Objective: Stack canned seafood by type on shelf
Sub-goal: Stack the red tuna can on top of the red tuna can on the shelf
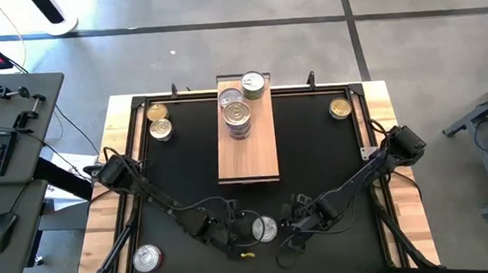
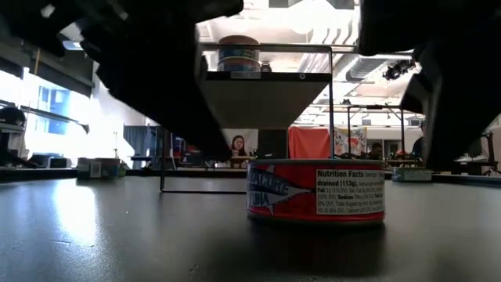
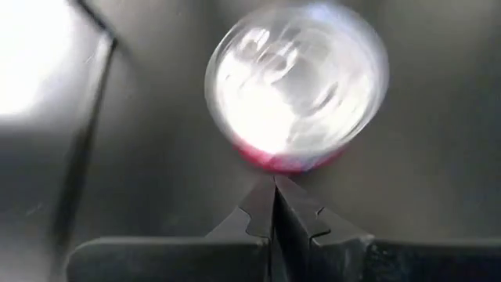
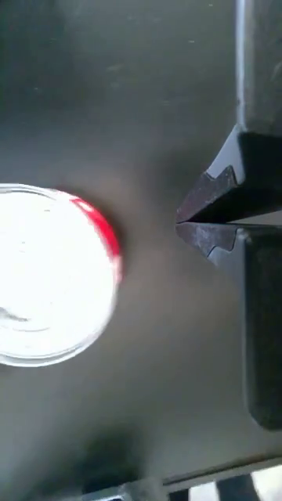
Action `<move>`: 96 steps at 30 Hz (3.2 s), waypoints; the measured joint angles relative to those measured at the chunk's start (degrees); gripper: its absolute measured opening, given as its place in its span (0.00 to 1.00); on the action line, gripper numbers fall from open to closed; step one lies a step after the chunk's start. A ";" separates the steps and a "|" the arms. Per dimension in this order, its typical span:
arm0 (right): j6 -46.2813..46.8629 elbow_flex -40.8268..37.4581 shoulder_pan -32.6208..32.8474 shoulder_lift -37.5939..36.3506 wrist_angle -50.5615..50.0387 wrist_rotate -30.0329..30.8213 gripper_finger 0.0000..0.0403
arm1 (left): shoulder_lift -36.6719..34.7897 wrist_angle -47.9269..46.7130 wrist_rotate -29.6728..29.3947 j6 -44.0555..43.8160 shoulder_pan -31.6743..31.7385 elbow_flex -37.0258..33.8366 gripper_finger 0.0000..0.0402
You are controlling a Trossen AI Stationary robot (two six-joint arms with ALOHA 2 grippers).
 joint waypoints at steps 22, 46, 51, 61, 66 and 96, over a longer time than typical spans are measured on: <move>0.02 0.02 -2.01 4.48 8.71 -0.12 0.00 | 1.12 10.62 -0.90 -1.96 0.09 -3.15 0.00; -2.24 10.12 -2.06 4.04 5.83 3.37 0.00 | 2.58 6.53 -0.03 0.03 0.19 -3.25 0.00; -2.20 10.56 -2.60 4.15 5.65 4.60 0.00 | 2.58 6.49 0.15 0.05 0.10 -3.26 0.00; -6.14 10.38 -4.46 4.28 11.11 4.52 0.00 | 2.62 8.00 -0.13 -0.98 0.10 -3.34 0.00; -7.75 10.38 -4.97 4.31 11.34 4.43 0.00 | 2.62 7.92 -0.03 -2.98 -0.01 -3.32 0.00; -62.98 27.85 -12.05 10.71 -6.62 -12.06 0.77 | -15.51 -16.02 -15.27 -44.40 -16.19 -3.23 0.00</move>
